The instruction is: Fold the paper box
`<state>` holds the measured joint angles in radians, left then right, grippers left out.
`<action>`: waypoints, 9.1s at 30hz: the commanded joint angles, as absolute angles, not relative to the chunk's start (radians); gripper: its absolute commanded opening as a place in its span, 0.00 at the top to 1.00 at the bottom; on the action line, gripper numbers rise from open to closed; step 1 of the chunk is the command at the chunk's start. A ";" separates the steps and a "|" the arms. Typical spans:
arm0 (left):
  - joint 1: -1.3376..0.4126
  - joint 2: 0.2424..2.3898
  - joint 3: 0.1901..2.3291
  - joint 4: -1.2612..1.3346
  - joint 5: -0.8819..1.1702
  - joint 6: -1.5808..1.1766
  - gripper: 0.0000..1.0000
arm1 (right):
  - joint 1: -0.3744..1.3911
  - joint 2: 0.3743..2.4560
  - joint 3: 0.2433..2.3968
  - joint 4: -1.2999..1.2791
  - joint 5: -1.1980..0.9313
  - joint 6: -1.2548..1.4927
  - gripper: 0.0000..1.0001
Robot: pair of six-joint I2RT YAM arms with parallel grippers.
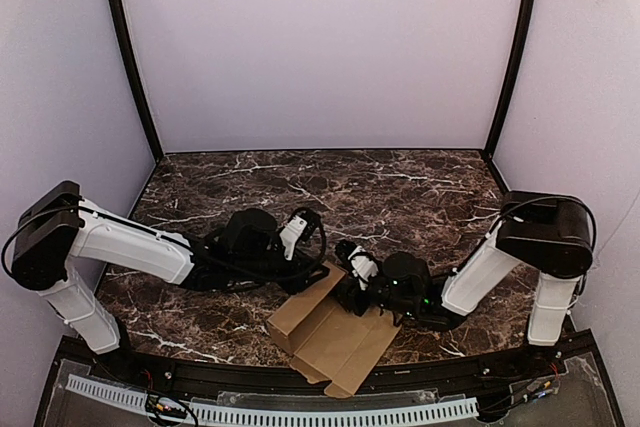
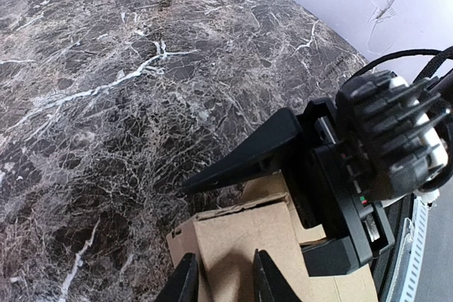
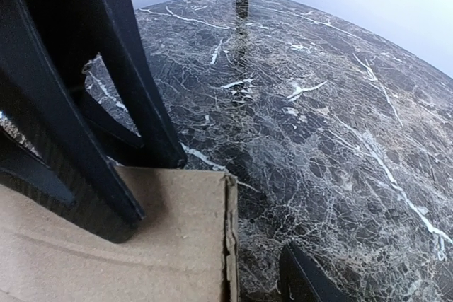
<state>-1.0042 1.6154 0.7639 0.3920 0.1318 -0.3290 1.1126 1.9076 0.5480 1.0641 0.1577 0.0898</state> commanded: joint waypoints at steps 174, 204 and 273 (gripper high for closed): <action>-1.020 1.426 1.235 -0.372 0.300 0.354 1.00 | 1.038 1.308 1.342 -0.816 -0.191 -0.197 0.72; -1.020 1.335 1.166 -0.325 0.307 0.320 1.00 | 1.012 1.177 0.802 -0.090 -0.203 -0.065 0.56; -1.047 1.428 1.347 -0.610 0.201 0.345 0.95 | 1.089 1.413 1.341 -0.739 -0.134 -0.116 1.00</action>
<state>-1.0409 1.4216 1.3270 -0.5964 0.2188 0.3496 1.0714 1.3972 1.3163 -0.7349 -0.1322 -0.1139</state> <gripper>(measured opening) 0.090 0.007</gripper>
